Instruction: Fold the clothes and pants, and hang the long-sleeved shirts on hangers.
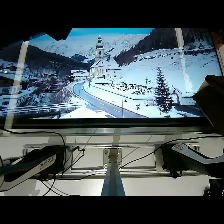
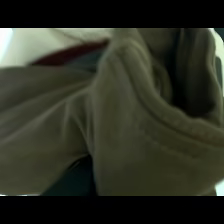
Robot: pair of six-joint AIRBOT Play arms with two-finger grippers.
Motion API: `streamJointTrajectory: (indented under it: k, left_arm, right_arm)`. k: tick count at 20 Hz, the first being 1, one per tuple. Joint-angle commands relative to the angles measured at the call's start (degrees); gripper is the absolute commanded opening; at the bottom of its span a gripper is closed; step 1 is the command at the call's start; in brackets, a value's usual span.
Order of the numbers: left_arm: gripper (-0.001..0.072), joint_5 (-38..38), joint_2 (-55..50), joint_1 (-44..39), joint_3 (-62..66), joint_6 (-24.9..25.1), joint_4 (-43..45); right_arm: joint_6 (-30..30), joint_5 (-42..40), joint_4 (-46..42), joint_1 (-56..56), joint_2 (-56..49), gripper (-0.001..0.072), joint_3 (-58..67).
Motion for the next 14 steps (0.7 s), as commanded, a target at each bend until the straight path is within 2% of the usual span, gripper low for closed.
streamJointTrajectory:
  k: [1, 2, 10, 11, 12, 14]
  left_arm:
    - [0.0592, 0.0, 0.0, 0.0, 0.0, 0.0, 0.0]
    - [0.0592, 0.0, 0.0, 0.0, 0.0, 0.0, 0.0]
    - [0.0592, 0.0, 0.0, 0.0, 0.0, 0.0, 0.0]
    - [0.0592, 0.0, 0.0, 0.0, 0.0, 0.0, 0.0]
    - [0.0592, 0.0, 0.0, 0.0, 0.0, 0.0, 0.0]
    - [0.0592, 0.0, 0.0, 0.0, 0.0, 0.0, 0.0]
  right_arm:
    - [0.8, 1.7, -1.0, -0.7, 0.0, 0.0412, -1.7]
    - [1.8, 1.8, -1.0, -0.7, 0.0, 0.0708, -1.7]
    - [2.3, 2.9, 0.8, -0.6, 0.0, 0.0688, -1.7]
    - [2.2, 2.4, 1.4, -0.6, 0.0, 0.0660, -1.7]
    - [2.2, 1.9, 2.6, -0.6, 0.0, 0.0502, -1.7]
    - [1.7, 0.0, 6.9, -0.6, 0.0, 0.0098, -1.7]
